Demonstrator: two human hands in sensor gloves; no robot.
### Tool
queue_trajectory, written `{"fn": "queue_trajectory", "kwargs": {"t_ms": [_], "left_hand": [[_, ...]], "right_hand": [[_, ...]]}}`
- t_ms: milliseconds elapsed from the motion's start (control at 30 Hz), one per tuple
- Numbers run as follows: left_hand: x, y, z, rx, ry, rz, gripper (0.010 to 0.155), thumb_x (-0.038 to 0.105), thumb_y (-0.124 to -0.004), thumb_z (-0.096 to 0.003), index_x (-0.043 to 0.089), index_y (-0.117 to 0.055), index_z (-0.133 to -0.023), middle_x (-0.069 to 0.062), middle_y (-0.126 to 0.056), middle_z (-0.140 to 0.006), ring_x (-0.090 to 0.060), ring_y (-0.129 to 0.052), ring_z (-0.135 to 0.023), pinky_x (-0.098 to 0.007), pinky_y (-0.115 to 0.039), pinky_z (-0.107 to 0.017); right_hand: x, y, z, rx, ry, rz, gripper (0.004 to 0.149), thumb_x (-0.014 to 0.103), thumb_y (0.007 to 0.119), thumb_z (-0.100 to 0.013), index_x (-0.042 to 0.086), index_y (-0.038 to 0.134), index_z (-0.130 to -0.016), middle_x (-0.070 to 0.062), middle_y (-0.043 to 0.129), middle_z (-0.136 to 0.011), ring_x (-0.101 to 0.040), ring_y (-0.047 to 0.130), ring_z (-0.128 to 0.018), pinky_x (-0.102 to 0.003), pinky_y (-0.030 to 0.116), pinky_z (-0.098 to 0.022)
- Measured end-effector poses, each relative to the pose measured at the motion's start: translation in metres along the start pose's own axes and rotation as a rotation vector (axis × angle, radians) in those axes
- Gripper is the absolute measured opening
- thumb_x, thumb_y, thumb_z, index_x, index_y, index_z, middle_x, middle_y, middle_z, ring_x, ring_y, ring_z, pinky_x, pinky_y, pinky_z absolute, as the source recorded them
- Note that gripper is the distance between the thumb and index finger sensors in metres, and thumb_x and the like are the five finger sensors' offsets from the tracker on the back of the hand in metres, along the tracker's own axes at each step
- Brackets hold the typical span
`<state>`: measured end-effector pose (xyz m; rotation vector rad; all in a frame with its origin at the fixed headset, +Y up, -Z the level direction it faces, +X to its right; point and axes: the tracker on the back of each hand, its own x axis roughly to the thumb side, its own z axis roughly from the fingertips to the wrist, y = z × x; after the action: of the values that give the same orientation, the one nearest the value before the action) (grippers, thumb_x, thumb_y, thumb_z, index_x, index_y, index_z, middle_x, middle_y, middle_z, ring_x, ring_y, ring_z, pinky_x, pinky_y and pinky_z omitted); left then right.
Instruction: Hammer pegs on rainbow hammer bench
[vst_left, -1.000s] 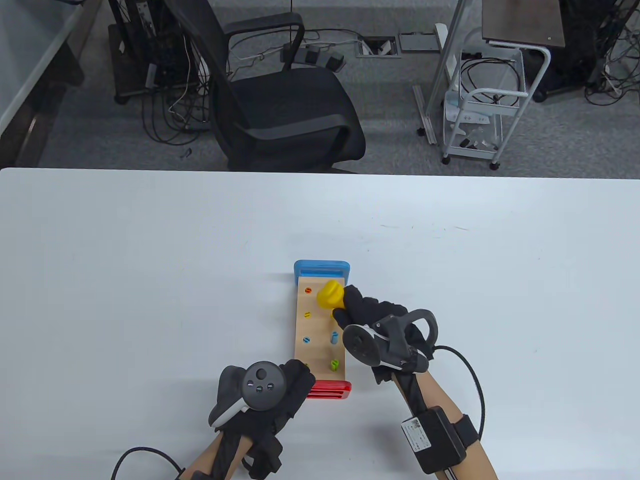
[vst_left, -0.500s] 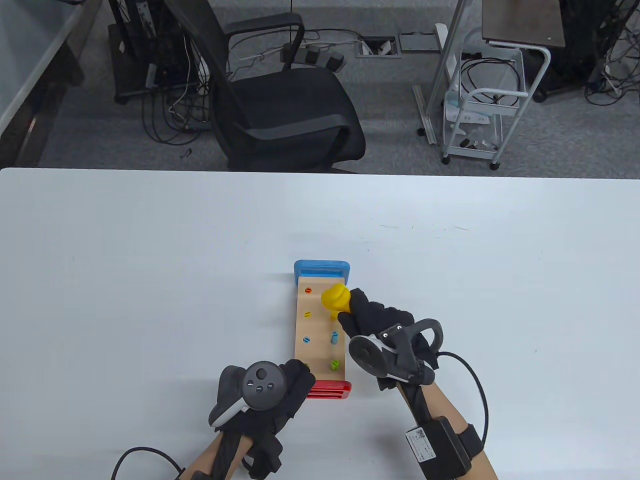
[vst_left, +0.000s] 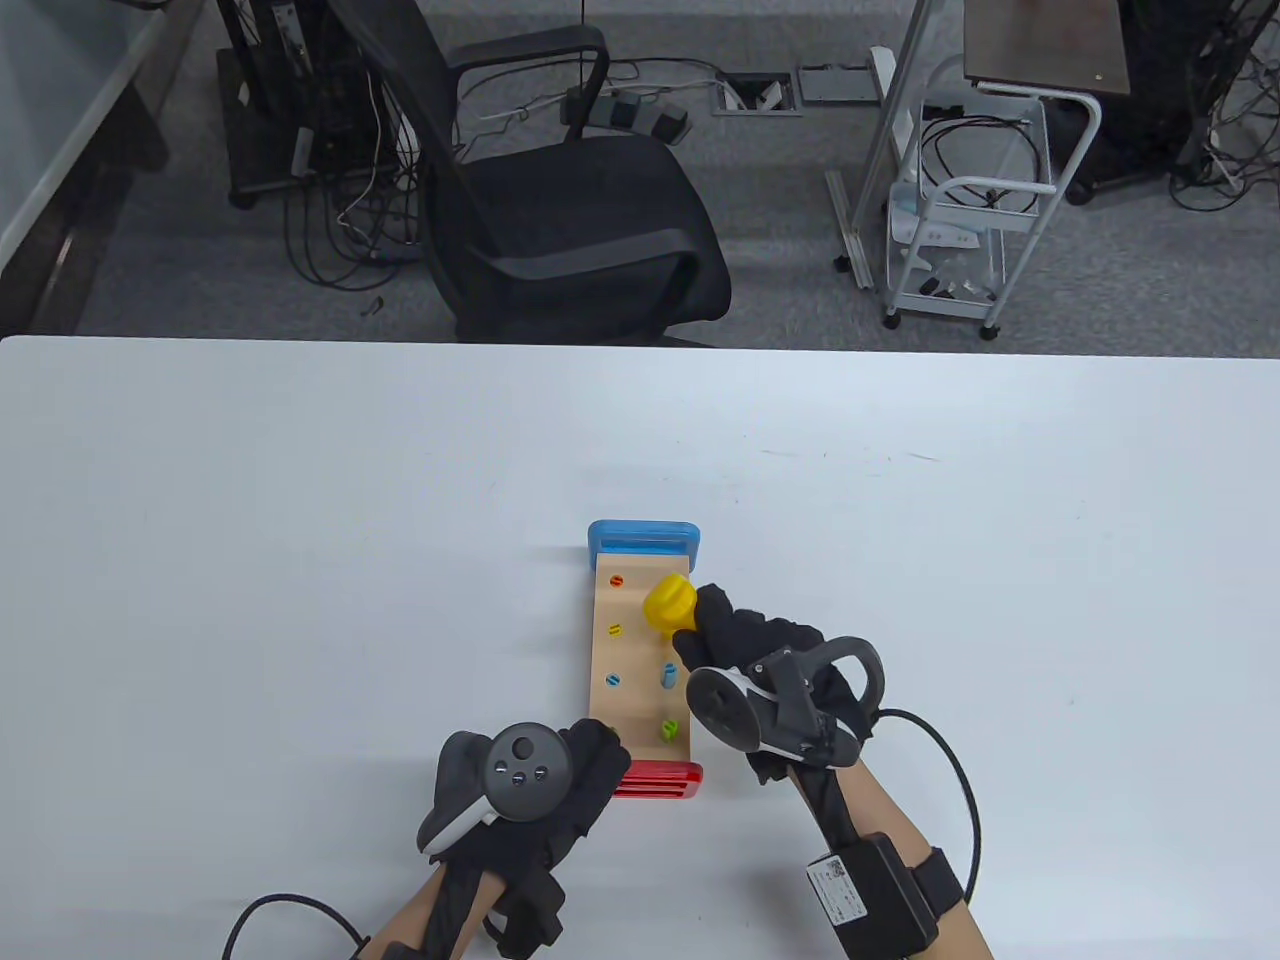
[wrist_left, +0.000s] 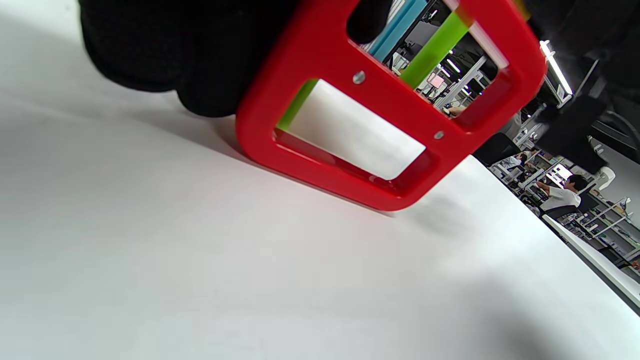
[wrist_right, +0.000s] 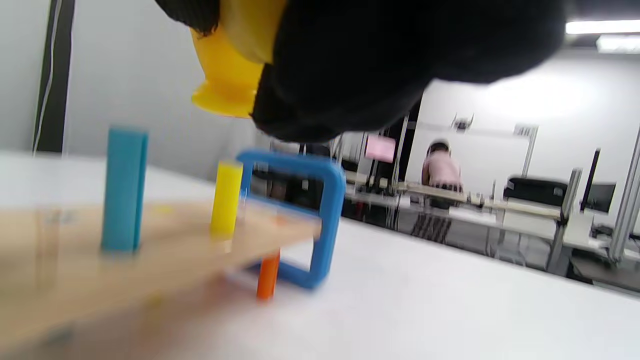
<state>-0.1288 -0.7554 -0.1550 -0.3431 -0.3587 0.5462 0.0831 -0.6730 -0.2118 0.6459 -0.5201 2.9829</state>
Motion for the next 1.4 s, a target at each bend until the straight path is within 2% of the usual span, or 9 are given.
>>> {"fn": "queue_trajectory", "kwargs": {"t_ms": [133, 233, 300, 500, 667, 767, 1100, 1267, 1400], "left_hand": [[0.000, 0.000, 0.000, 0.004, -0.001, -0.001, 0.066, 0.060, -0.035, -0.0557, 0.020, -0.057, -0.103, -0.040, -0.076, -0.105, -0.053, -0.093, -0.083, -0.059, -0.082, -0.055], [0.000, 0.000, 0.000, 0.002, -0.001, -0.002, 0.066, 0.060, -0.035, -0.0557, 0.019, -0.057, -0.104, -0.040, -0.076, -0.105, -0.053, -0.093, -0.083, -0.059, -0.082, -0.055], [0.000, 0.000, 0.000, 0.004, 0.000, -0.004, 0.066, 0.060, -0.035, -0.0556, 0.020, -0.057, -0.104, -0.040, -0.076, -0.105, -0.053, -0.093, -0.083, -0.059, -0.082, -0.055], [0.000, -0.001, 0.000, 0.006, -0.001, -0.002, 0.066, 0.060, -0.035, -0.0555, 0.020, -0.057, -0.104, -0.040, -0.076, -0.105, -0.053, -0.093, -0.082, -0.059, -0.082, -0.055], [0.000, -0.001, 0.000, 0.006, -0.001, -0.002, 0.066, 0.060, -0.035, -0.0556, 0.020, -0.057, -0.104, -0.040, -0.076, -0.105, -0.053, -0.093, -0.083, -0.059, -0.082, -0.055], [0.000, 0.000, 0.000, 0.006, -0.002, -0.001, 0.066, 0.060, -0.035, -0.0556, 0.020, -0.057, -0.104, -0.040, -0.076, -0.105, -0.053, -0.093, -0.083, -0.059, -0.082, -0.055], [0.000, 0.000, 0.000, 0.003, -0.002, 0.000, 0.066, 0.060, -0.035, -0.0556, 0.020, -0.057, -0.104, -0.040, -0.076, -0.105, -0.053, -0.093, -0.083, -0.059, -0.082, -0.055], [0.000, 0.000, 0.001, 0.005, -0.002, -0.002, 0.066, 0.060, -0.035, -0.0555, 0.020, -0.057, -0.104, -0.040, -0.076, -0.105, -0.053, -0.093, -0.082, -0.059, -0.082, -0.055], [0.000, 0.000, 0.000, 0.003, -0.002, -0.002, 0.066, 0.060, -0.035, -0.0555, 0.020, -0.057, -0.104, -0.040, -0.076, -0.105, -0.053, -0.093, -0.083, -0.059, -0.082, -0.055]], "right_hand": [[-0.006, -0.005, 0.004, -0.118, 0.045, -0.082, 0.063, 0.043, 0.053, -0.061, -0.002, 0.065, -0.102, -0.012, 0.098, -0.058, -0.024, 0.096, -0.029, -0.040, 0.085, -0.024], [-0.002, 0.028, 0.001, 0.334, 0.048, 0.138, 0.063, 0.047, 0.047, -0.062, 0.003, 0.060, -0.104, -0.003, 0.097, -0.062, -0.016, 0.098, -0.032, -0.032, 0.089, -0.027], [-0.003, 0.025, 0.004, 0.049, -0.026, -0.003, 0.062, 0.042, 0.058, -0.060, -0.005, 0.075, -0.096, -0.013, 0.102, -0.049, -0.023, 0.097, -0.020, -0.039, 0.086, -0.016], [-0.006, 0.021, 0.002, 0.200, 0.010, 0.026, 0.062, 0.044, 0.054, -0.061, -0.002, 0.070, -0.100, -0.011, 0.099, -0.055, -0.023, 0.096, -0.026, -0.039, 0.086, -0.022], [-0.012, 0.001, 0.008, -0.120, 0.039, -0.072, 0.063, 0.043, 0.052, -0.061, -0.003, 0.065, -0.102, -0.012, 0.098, -0.058, -0.024, 0.096, -0.029, -0.040, 0.086, -0.024], [-0.005, 0.033, 0.004, 0.240, -0.009, 0.063, 0.063, 0.043, 0.056, -0.061, -0.004, 0.068, -0.101, -0.014, 0.099, -0.056, -0.025, 0.096, -0.027, -0.041, 0.085, -0.023], [-0.004, 0.022, 0.002, 0.181, -0.006, 0.075, 0.062, 0.045, 0.054, -0.061, -0.001, 0.069, -0.101, -0.011, 0.099, -0.057, -0.023, 0.096, -0.028, -0.039, 0.086, -0.024], [-0.010, 0.001, 0.008, -0.200, 0.031, -0.118, 0.063, 0.044, 0.052, -0.061, -0.002, 0.065, -0.101, -0.012, 0.097, -0.059, -0.024, 0.097, -0.030, -0.040, 0.086, -0.025], [-0.002, 0.031, 0.006, 0.286, 0.038, 0.169, 0.063, 0.050, 0.045, -0.062, 0.007, 0.057, -0.106, 0.000, 0.095, -0.066, -0.014, 0.097, -0.036, -0.031, 0.088, -0.031]]}}
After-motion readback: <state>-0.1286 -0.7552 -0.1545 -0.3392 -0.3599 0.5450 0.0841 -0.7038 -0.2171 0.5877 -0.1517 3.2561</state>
